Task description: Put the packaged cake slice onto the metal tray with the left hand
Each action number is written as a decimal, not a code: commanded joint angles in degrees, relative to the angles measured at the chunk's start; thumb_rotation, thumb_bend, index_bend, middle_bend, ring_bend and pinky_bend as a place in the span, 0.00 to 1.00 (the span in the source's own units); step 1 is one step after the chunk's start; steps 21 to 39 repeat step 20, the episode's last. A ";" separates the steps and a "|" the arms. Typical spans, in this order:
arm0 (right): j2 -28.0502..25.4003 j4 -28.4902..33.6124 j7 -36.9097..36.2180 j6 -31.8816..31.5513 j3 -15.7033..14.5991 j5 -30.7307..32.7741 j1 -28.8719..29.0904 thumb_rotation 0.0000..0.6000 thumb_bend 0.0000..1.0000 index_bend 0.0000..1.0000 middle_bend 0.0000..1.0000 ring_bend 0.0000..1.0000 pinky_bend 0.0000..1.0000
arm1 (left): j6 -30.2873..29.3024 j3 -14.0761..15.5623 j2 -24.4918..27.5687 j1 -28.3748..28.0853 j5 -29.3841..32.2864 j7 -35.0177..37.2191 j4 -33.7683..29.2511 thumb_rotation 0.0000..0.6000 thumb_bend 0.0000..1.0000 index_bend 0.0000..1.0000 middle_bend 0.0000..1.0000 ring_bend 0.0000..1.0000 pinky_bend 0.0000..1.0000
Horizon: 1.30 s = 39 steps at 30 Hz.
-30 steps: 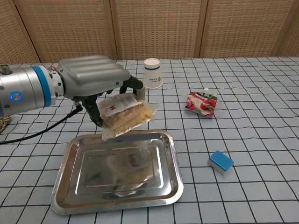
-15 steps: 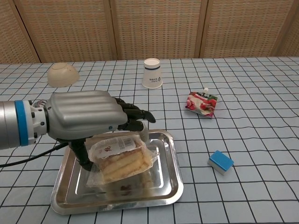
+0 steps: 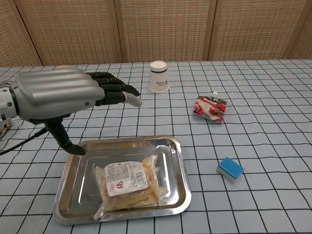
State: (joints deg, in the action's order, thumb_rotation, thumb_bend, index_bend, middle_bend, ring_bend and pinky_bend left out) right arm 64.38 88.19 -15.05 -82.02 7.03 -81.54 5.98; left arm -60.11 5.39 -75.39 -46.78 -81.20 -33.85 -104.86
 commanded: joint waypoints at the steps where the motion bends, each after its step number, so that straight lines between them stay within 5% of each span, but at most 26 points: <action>1: 0.00 0.04 0.59 0.38 -0.25 0.06 0.02 1.00 0.06 0.05 0.00 0.00 0.00 | -11.73 -0.29 1.18 7.69 -0.72 -1.51 0.07 1.00 0.03 0.00 0.00 0.00 0.00; 9: 0.71 0.30 3.24 1.26 -1.22 -0.87 0.43 1.00 0.06 0.05 0.00 0.00 0.00 | -26.91 1.89 1.19 21.92 1.52 1.66 3.27 1.00 0.03 0.00 0.00 0.00 0.00; 18: 1.18 1.36 6.06 0.43 -2.70 -3.41 0.24 1.00 0.06 0.04 0.00 0.00 0.00 | -33.20 3.52 -0.21 31.98 2.60 7.80 8.88 1.00 0.01 0.00 0.00 0.00 0.00; 39: 1.30 1.67 6.75 0.20 -3.18 -4.12 0.12 1.00 0.06 0.04 0.00 0.00 0.00 | -34.03 3.38 0.38 33.17 1.68 9.25 9.84 1.00 0.00 0.00 0.00 0.00 0.00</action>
